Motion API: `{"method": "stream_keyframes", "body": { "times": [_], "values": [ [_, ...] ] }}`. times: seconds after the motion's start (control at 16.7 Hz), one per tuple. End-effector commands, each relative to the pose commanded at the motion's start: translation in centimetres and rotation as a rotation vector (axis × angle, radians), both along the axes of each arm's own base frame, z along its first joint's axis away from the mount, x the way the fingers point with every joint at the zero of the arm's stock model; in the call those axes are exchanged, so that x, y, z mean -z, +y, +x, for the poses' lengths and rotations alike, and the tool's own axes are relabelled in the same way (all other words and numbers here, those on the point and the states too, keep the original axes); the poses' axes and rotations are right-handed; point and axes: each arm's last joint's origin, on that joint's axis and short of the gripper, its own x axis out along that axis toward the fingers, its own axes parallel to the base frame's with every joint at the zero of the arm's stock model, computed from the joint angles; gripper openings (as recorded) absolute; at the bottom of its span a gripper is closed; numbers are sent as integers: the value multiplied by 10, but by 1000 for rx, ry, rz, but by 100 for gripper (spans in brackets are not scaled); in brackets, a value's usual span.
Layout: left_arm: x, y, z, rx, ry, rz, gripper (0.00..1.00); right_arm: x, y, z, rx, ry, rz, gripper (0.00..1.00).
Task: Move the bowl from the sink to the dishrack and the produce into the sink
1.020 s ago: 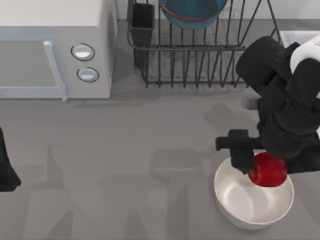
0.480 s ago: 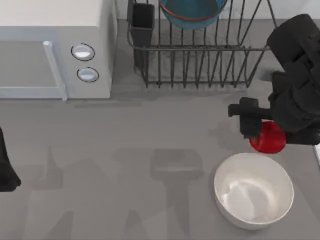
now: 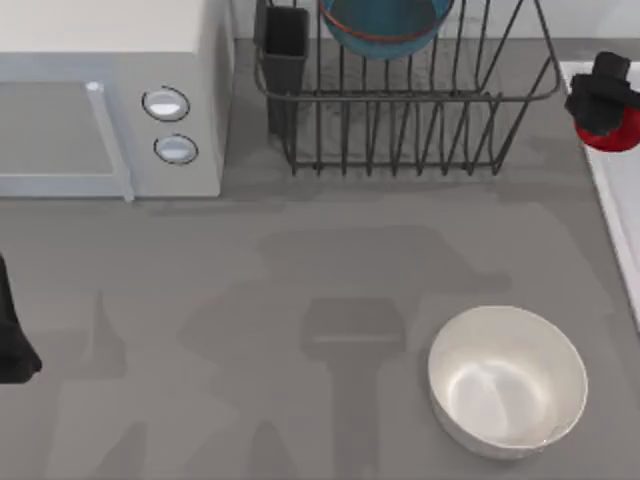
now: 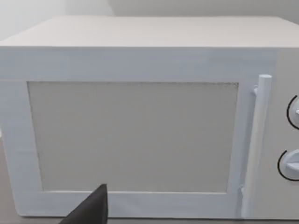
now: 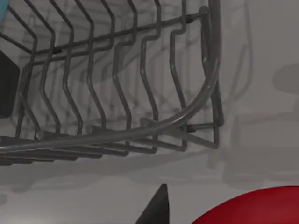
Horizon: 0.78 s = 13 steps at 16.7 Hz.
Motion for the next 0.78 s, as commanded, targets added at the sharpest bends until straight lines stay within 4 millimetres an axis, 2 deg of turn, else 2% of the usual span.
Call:
{"method": "stream_keyframes", "body": {
  "times": [0.3,0.48,0.6,0.78],
  "values": [
    [0,0,0,0,0,0,100,11,-54,3,56,-182,-4,0],
    [0,0,0,0,0,0,100,13,-89,-1,79,-367,-47,0],
    [0,0,0,0,0,0,100,14,-114,-7,99,-499,-103,0],
    [0,0,0,0,0,0,100,16,-150,-28,142,-648,-216,0]
  ]
}}
